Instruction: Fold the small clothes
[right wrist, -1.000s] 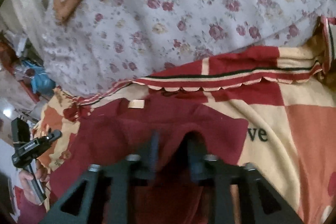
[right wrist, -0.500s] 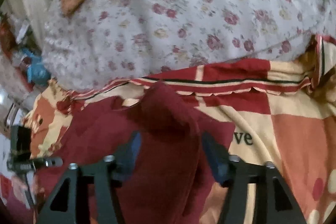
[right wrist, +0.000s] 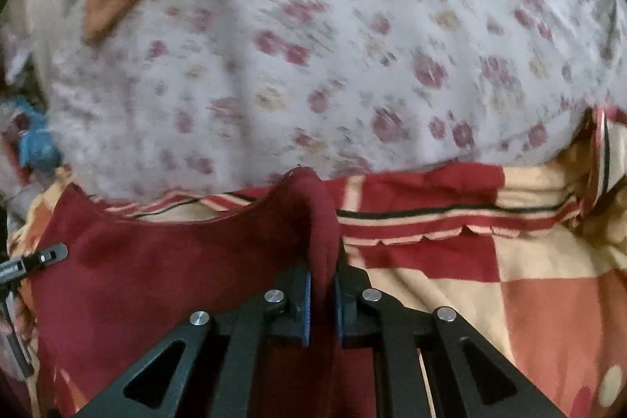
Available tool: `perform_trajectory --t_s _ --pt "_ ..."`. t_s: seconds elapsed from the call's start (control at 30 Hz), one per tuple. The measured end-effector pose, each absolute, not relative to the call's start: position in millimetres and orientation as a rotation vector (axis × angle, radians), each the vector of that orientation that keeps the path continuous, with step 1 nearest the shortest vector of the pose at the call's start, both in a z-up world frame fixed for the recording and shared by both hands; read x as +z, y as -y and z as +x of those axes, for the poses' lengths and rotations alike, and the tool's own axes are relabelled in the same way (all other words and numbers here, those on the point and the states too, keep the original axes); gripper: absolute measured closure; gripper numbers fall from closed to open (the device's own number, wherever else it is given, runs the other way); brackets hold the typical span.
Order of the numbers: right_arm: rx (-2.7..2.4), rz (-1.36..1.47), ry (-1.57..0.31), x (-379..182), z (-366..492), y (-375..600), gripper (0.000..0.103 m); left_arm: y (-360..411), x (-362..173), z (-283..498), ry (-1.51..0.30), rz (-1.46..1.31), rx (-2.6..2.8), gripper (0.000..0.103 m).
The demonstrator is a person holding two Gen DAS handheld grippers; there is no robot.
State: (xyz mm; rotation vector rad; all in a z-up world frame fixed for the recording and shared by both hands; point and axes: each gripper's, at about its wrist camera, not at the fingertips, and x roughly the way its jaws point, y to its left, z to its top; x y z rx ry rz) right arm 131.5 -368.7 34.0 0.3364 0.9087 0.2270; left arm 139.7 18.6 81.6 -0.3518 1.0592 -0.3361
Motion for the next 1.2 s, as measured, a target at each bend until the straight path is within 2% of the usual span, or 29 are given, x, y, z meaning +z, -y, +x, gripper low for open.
perform_trajectory --t_s 0.13,0.2,0.23,0.27,0.3,0.33,0.43,0.6,0.63,0.7,0.83,0.93,0.97,1.07,1.2 --pt "0.207 0.309 -1.059 8 146 362 0.094 -34 43 152 -1.159 -0.403 -0.261 0.095" --pt "0.237 0.323 -1.013 23 127 370 0.086 -40 50 141 -1.143 -0.415 -0.305 0.093" --pt "0.264 0.322 -1.005 31 115 375 0.082 -43 57 133 -1.138 -0.410 -0.327 0.088" --pt "0.288 0.322 -1.001 37 104 379 0.071 -46 64 126 -1.135 -0.402 -0.346 0.083" --pt "0.309 0.319 -0.999 43 92 382 0.068 -46 73 115 -1.125 -0.397 -0.371 0.068" --pt "0.329 0.314 -0.999 49 79 384 0.068 -48 83 103 -1.105 -0.396 -0.406 0.053" --pt "0.387 0.281 -1.005 58 39 384 0.068 -54 105 64 -1.033 -0.403 -0.488 0.031" --pt "0.440 0.227 -1.021 49 5 358 0.069 -53 95 27 -1.049 -0.407 -0.528 0.030" --pt "0.433 0.214 -1.023 44 5 354 0.073 -52 89 22 -1.062 -0.405 -0.532 0.030" --pt "0.403 0.216 -1.054 30 9 348 0.094 -46 72 16 -1.114 -0.393 -0.544 0.031" --pt "0.394 0.226 -1.017 45 -5 361 0.098 -37 63 1 -1.133 -0.312 -0.543 0.032" --pt "0.392 0.240 -0.975 63 -24 377 0.100 -40 65 0 -1.108 -0.344 -0.562 0.033" --pt "0.382 0.236 -0.975 64 -28 380 0.103 -42 63 2 -1.112 -0.362 -0.567 0.034" --pt "0.311 0.242 -1.002 50 -32 391 0.103 -45 56 6 -1.118 -0.376 -0.565 0.042" --pt "0.351 0.376 -0.963 52 -37 404 0.100 -48 55 7 -1.134 -0.356 -0.554 0.065"
